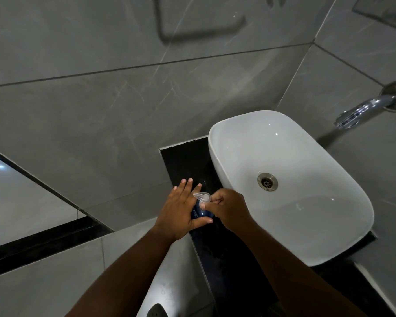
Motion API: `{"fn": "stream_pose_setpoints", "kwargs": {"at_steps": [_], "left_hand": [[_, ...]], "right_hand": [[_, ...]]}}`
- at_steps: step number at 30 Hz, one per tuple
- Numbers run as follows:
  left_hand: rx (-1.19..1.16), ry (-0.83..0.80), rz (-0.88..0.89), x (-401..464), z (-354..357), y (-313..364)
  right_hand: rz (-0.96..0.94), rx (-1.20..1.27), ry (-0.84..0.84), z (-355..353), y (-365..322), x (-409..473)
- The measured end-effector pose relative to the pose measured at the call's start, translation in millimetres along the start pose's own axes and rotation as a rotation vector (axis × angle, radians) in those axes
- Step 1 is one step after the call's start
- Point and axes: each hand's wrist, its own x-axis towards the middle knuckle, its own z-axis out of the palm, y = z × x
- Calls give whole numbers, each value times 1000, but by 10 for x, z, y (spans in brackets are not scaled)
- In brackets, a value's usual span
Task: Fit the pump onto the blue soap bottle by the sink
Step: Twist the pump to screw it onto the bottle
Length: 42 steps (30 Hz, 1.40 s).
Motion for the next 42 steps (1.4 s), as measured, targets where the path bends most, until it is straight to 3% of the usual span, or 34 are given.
{"fn": "stream_pose_setpoints", "kwargs": {"at_steps": [5,9,14,19,24,30,35,42], "left_hand": [[9,-7,-3,1,-10,9],[0,-9,6,-17,-15,10],[-2,-18,-4,-6,-32,20],[20,-24,5,-15,-29,18],[14,-21,4,-6,-35,19],[23,-41,1,-2,-23,8],[16,-28,1,0,-25,6],[24,-40,10,7,-26,-10]], "right_hand": [[-101,-88,-166,-66,-41,22],[-58,-115,-89,-77,-58,48],[-123,-69,-166,-87,-82,66],[-66,-126,-113,-62,-57,92],[-194,-125,-226,-111,-100,88],[-100,-164,-162,-87,-88,133],[-218,-157,-251,-148,-111,144],[-150,-174,-161,-55,-44,132]]}}
